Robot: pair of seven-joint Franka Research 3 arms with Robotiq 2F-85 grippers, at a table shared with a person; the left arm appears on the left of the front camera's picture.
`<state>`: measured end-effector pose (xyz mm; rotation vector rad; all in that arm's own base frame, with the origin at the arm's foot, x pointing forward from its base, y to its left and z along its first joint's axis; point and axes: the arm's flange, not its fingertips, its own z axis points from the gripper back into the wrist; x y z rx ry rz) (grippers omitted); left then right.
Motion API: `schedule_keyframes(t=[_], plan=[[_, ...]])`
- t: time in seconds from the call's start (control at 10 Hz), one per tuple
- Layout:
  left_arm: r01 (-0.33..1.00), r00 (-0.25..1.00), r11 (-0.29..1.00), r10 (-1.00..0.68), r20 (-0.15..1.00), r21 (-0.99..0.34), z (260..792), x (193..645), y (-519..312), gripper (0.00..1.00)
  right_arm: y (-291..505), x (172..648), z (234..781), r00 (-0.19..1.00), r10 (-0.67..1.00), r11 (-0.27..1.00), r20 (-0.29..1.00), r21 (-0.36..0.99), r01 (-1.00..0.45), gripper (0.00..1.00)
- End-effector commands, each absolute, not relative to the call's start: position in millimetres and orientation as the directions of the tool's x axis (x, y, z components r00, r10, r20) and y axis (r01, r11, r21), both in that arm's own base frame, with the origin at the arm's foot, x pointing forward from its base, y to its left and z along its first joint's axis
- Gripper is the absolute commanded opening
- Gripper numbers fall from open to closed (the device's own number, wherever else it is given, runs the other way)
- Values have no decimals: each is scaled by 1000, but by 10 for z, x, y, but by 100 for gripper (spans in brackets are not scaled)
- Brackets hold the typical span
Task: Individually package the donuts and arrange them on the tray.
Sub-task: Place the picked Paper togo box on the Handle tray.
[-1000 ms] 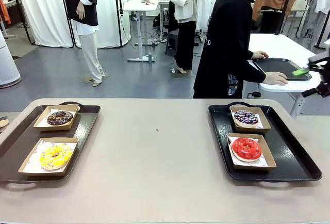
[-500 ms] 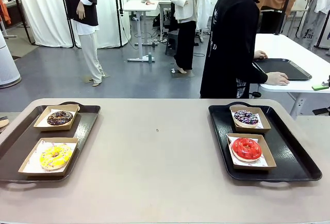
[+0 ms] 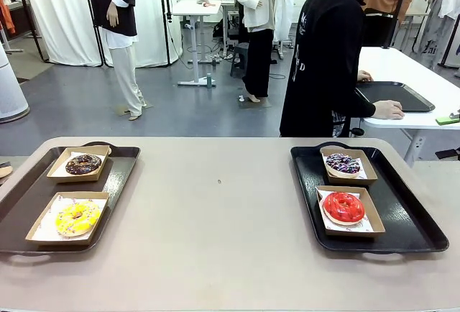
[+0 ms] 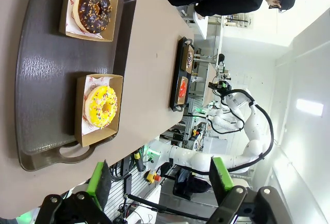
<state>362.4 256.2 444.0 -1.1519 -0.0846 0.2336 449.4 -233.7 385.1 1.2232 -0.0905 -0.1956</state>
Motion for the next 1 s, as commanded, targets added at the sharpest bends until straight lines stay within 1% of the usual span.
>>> schedule_keyframes(t=[0.0,0.9], plan=[[-121,975,383,221,-37,-916,4456,3596,2572,100,-2316,4496,3871,979,-198,349,-47,930,116,100],[-121,975,383,221,-37,-916,4456,3596,2572,100,-2316,4496,3871,979,-198,349,-47,930,116,100]])
